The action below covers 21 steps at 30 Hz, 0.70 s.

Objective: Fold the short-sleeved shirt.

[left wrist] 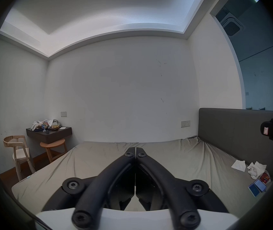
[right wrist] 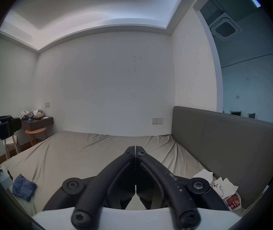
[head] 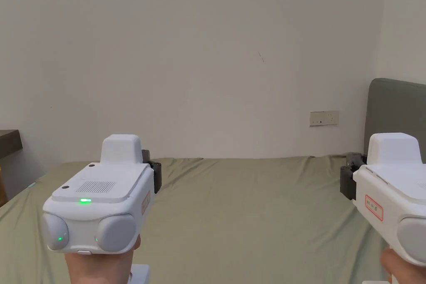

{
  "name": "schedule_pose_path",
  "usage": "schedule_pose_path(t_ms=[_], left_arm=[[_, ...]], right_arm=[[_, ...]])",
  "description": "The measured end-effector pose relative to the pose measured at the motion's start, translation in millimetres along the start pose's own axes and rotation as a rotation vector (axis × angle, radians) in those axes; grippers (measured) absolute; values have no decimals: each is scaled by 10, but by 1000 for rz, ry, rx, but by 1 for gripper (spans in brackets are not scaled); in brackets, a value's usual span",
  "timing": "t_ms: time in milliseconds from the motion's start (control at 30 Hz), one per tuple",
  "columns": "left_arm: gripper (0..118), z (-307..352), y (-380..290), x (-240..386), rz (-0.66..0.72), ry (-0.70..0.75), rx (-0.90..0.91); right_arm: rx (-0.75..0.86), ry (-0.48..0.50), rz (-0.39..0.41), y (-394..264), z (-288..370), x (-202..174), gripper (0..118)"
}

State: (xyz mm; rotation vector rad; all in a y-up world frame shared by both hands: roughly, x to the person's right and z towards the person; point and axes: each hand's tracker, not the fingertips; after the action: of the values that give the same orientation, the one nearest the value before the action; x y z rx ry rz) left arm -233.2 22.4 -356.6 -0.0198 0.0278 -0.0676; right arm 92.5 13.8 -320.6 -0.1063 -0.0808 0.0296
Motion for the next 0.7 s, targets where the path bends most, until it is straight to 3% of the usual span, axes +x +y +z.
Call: schedule_pose_path(t_ms=[467,533,633,667,700], left_arm=[[0,-6,20,21,-10,-5,15],[3,11,18,21,-8,-17,23],[46,36,14,-20,4,-68,32],[69,35,18,-26,12,-68,29],[81,30,21,-26,15,-63,25]], right_arm=[[19,8,5,22,2,-63,0],[25,-1,-4,16,13,-59,5],[14,-3,-19,-2,4,-26,74],[12,-2,-24,-16,-3,-22,93],[9,-5,-25,-22,-8,-12,100]])
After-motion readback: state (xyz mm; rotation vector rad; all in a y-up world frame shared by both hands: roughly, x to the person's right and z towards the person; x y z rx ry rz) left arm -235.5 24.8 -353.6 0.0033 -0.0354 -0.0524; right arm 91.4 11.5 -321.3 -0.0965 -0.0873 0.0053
